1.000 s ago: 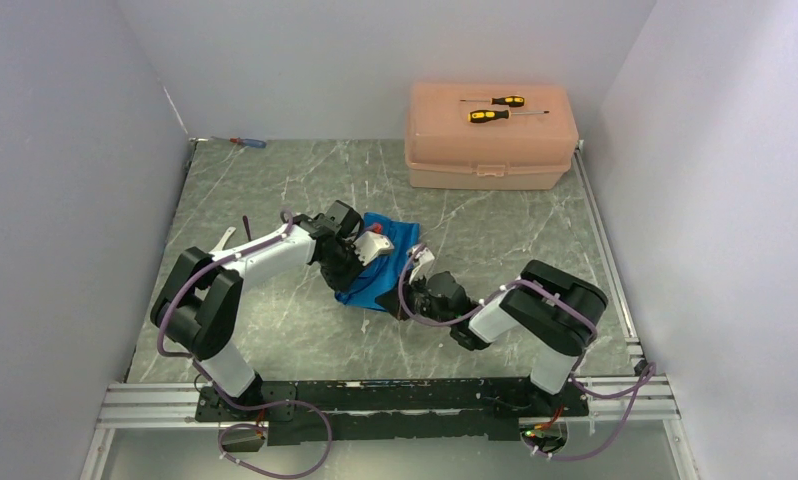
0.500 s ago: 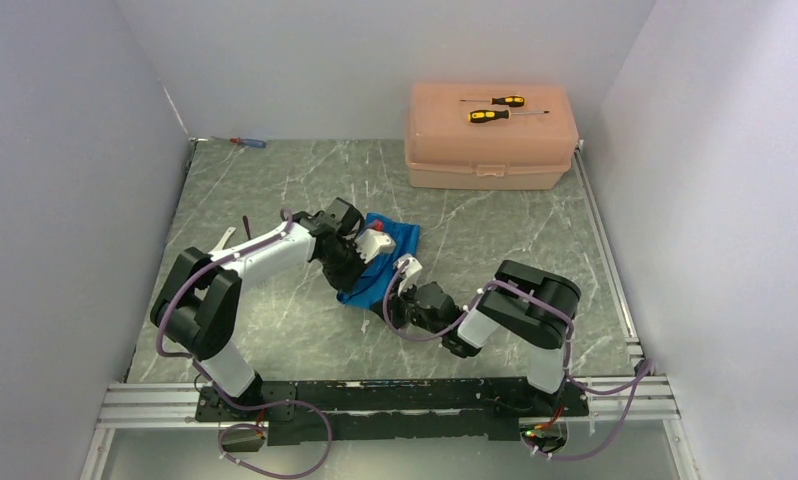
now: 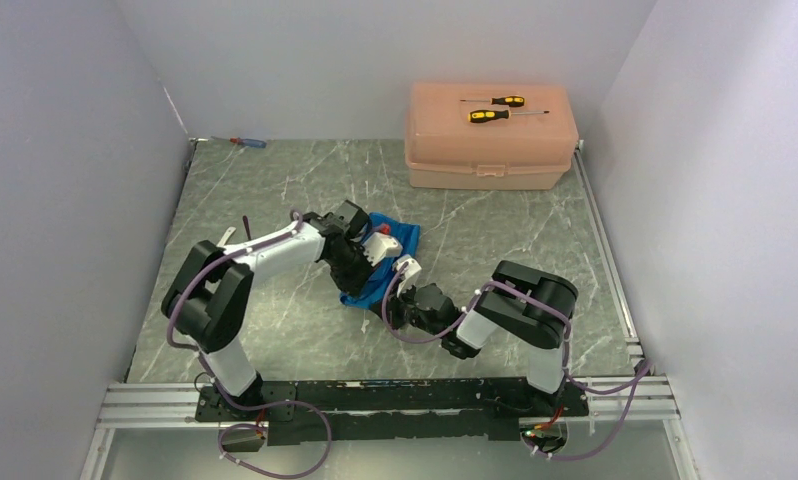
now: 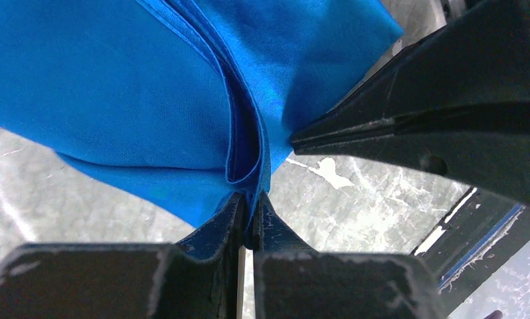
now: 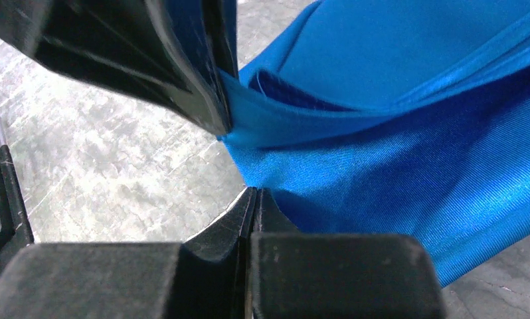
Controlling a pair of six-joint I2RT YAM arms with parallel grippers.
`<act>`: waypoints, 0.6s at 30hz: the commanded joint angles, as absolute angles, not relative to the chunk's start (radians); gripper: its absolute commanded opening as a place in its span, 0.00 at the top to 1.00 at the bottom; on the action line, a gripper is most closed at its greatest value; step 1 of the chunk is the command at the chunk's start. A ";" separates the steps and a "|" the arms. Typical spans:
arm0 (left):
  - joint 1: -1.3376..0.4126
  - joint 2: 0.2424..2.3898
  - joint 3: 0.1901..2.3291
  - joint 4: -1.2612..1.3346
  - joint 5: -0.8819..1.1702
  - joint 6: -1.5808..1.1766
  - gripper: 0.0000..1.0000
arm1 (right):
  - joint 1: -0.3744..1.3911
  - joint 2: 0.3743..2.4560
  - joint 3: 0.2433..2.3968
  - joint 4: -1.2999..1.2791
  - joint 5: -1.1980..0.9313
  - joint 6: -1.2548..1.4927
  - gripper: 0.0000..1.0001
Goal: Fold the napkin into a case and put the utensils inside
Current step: Smooth out the 2/3-rectangle-folded napkin at the center of the board.
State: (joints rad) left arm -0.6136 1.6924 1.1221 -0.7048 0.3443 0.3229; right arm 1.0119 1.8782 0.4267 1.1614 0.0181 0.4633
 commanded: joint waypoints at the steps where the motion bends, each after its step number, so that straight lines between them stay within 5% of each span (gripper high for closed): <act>1: -0.634 1.742 1.102 -0.682 0.377 0.326 0.96 | 1.017 1.892 0.427 1.176 0.018 0.445 0.99; 12: -0.634 1.817 1.092 -0.683 0.375 0.356 0.92 | 0.984 1.726 0.313 1.255 0.005 0.477 0.89; 15: -0.634 1.820 1.083 -0.687 0.384 0.351 0.80 | 0.950 1.626 0.254 1.266 -0.029 0.508 0.86; 18: -0.634 1.810 1.082 -0.691 0.398 0.347 0.58 | 0.891 1.521 0.215 1.229 -0.040 0.535 0.85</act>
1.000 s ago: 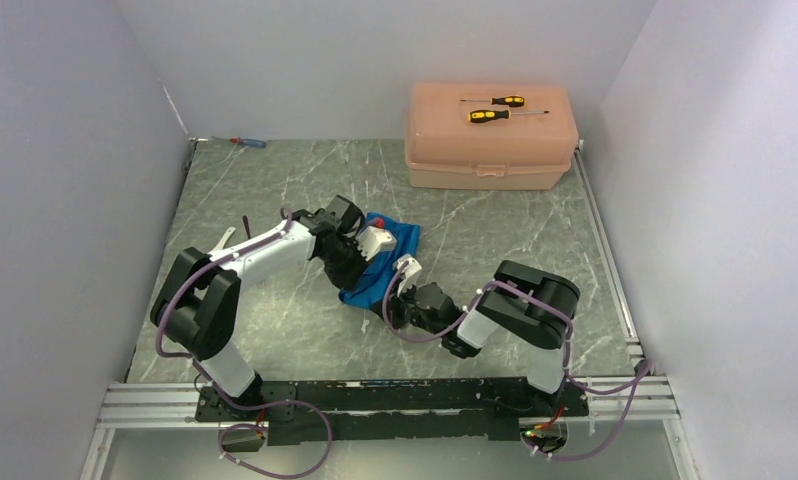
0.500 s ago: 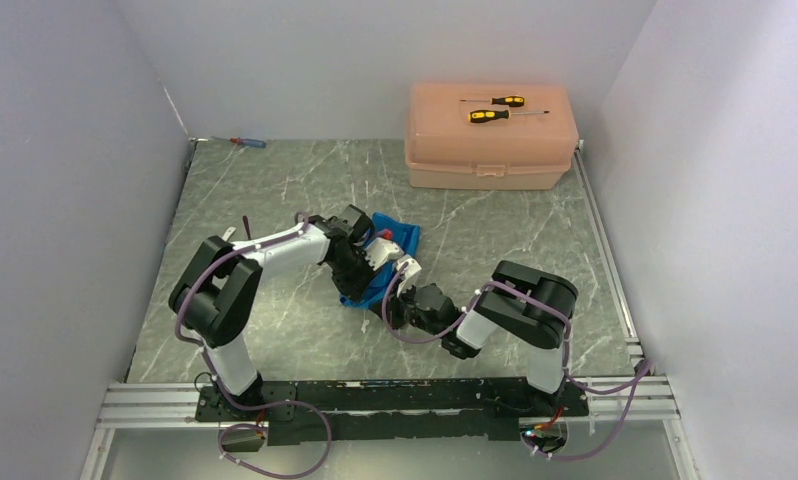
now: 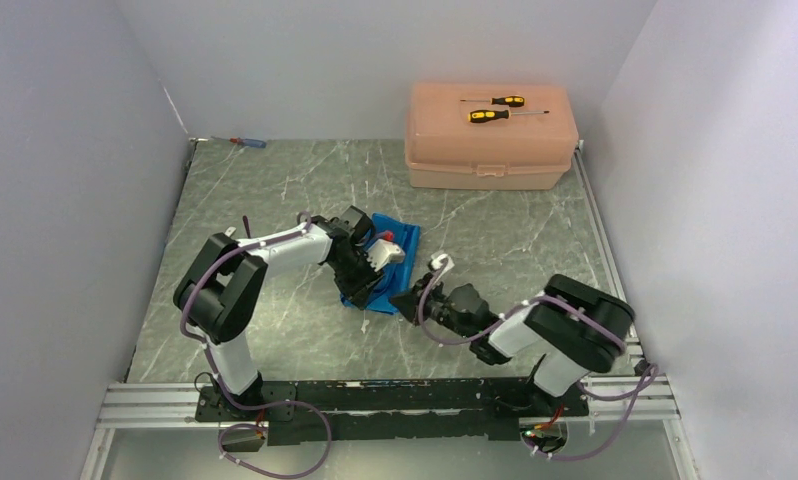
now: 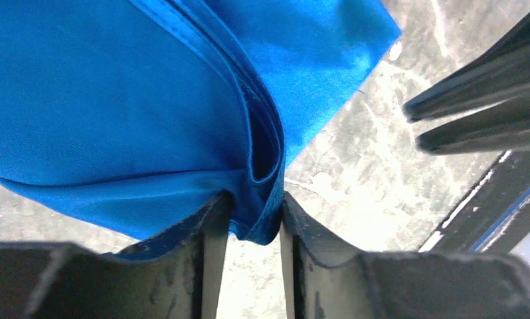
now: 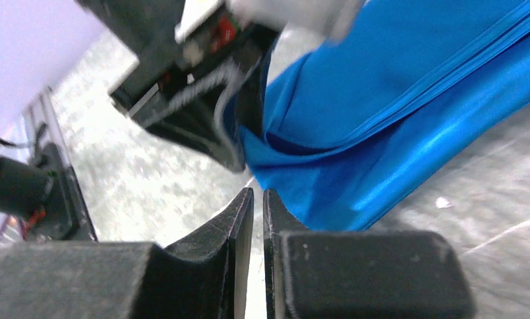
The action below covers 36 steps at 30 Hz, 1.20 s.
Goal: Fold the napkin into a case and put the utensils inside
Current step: Smooth out the 2/3-rectangle-folded napkin at the center of the board.
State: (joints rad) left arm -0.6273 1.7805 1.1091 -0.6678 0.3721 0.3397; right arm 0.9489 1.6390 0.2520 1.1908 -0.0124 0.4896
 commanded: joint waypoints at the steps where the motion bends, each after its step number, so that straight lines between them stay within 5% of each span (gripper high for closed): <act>1: -0.634 1.806 1.084 -0.694 0.401 0.347 0.52 | 0.866 1.485 0.210 1.199 -0.041 0.541 0.85; 5: -0.633 1.785 1.091 -0.713 0.415 0.355 0.27 | 0.761 1.389 0.237 1.078 -0.061 0.543 0.86; 18: -0.633 1.671 1.179 -0.840 0.512 0.355 0.26 | 0.599 1.596 0.545 0.899 -0.244 0.572 0.96; 30: -0.494 1.599 1.285 -0.976 0.690 0.366 0.28 | 0.764 1.795 0.624 0.904 -0.298 0.629 1.00; 36: -0.401 1.603 1.237 -0.891 0.620 0.349 0.30 | 0.834 1.822 0.597 0.897 -0.280 0.622 1.00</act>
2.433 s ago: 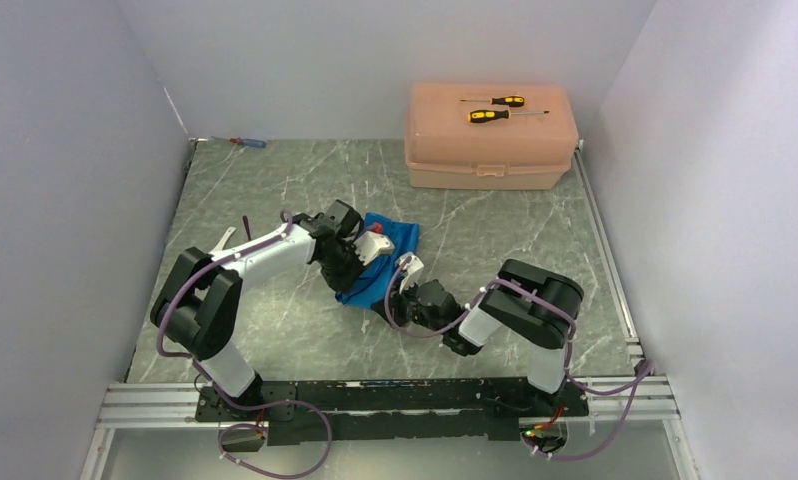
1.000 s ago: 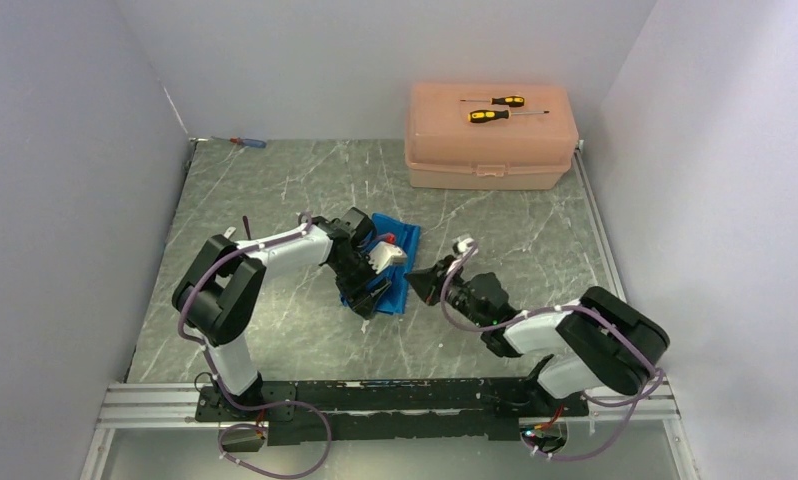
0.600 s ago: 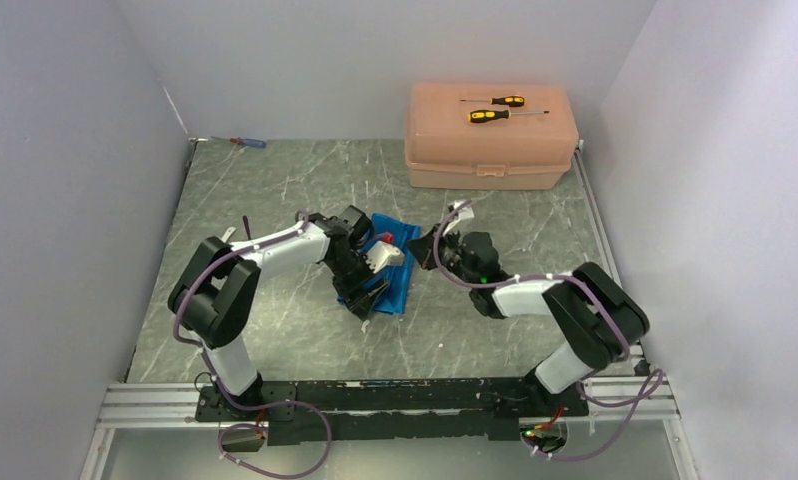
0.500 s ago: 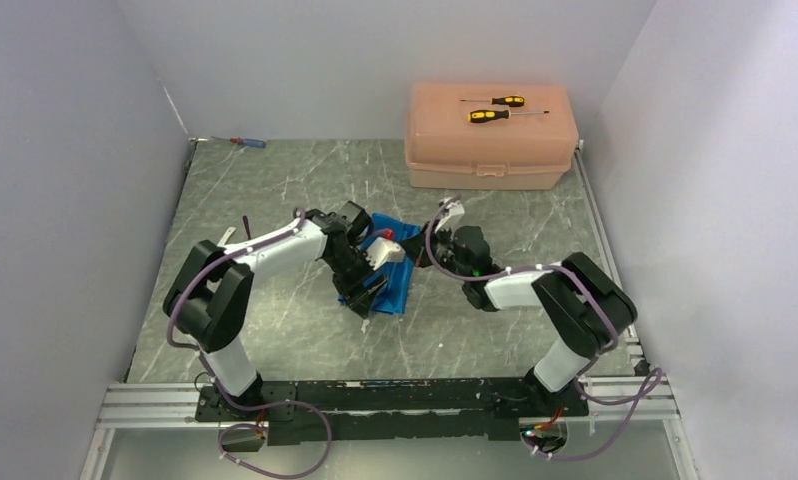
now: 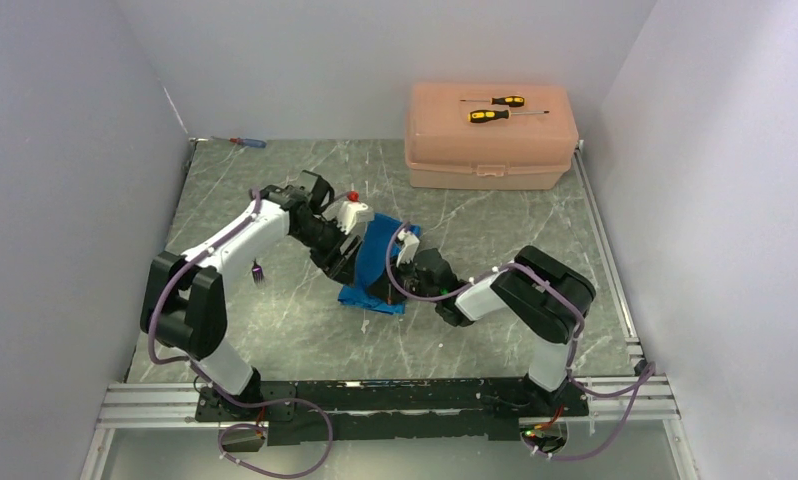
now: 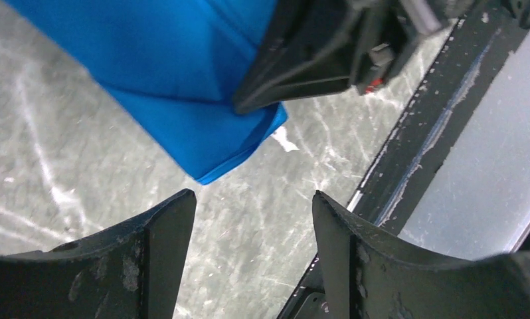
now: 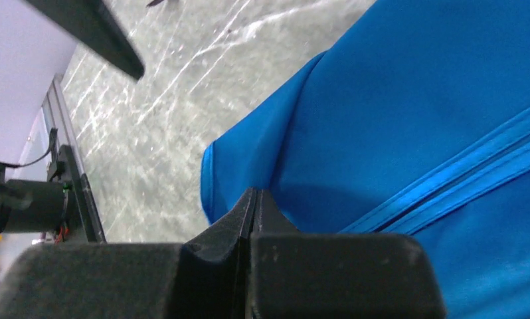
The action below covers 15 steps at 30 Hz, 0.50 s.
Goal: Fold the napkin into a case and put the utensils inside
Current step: Smooth out the 2/3-rectangle-folded napkin at the center of the board.
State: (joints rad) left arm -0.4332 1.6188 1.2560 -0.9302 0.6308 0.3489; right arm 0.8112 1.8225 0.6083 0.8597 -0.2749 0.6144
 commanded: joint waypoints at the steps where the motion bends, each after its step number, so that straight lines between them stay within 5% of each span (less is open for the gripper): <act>1: -0.399 1.616 1.238 -0.859 0.591 0.353 0.30 | 0.838 1.820 0.589 0.898 -0.280 0.621 1.00; 15: -0.413 1.743 1.262 -0.767 0.551 0.345 0.34 | 0.755 1.633 0.592 0.759 -0.286 0.556 0.95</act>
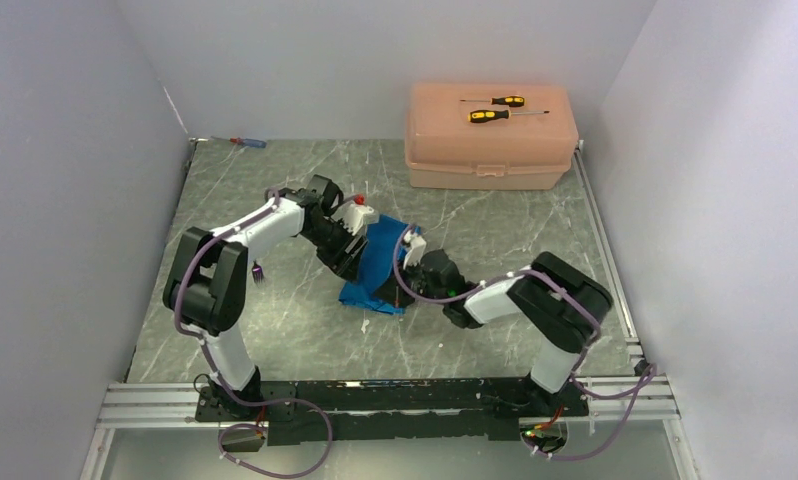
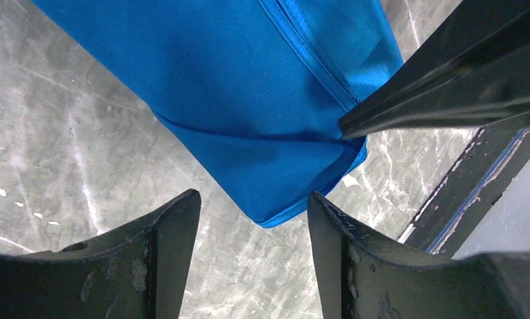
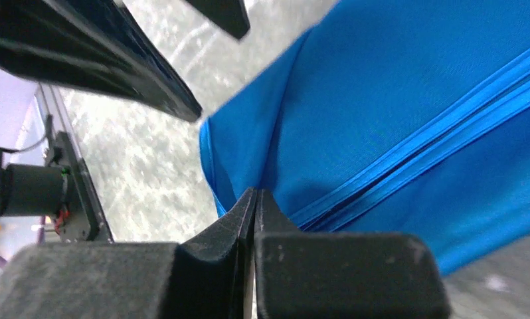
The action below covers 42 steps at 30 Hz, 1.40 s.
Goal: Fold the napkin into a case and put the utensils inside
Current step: Smooth out the 2/3-rectangle-folded napkin at the center of the board, then rotate the 2/3-rectangle-folded napkin at the center of the board.
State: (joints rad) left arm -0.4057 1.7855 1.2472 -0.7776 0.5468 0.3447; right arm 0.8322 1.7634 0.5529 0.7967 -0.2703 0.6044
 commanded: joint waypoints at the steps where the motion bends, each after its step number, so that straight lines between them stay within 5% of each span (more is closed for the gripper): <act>1: -0.411 1.731 1.266 -0.786 0.544 0.354 0.34 | 0.728 1.614 0.609 0.735 -0.298 0.542 0.93; 10: -0.411 1.552 1.433 -1.095 0.455 0.573 0.29 | 0.595 1.768 0.974 0.421 -0.370 0.299 0.85; 13: -0.417 1.465 1.453 -1.146 0.498 0.700 0.06 | 0.596 1.890 1.127 0.306 -0.378 0.236 0.86; 22: -0.632 1.310 1.168 -0.957 0.583 0.939 0.06 | 0.594 2.122 1.433 0.169 -0.459 0.175 0.87; 42: -0.916 1.550 0.909 -0.395 0.310 1.027 0.10 | 0.622 2.259 1.651 0.010 -0.374 0.050 0.89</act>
State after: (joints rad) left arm -0.9051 1.5230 0.9207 -0.4808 0.3473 0.9863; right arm 0.6170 2.2143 1.5734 0.0551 -0.3943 0.0872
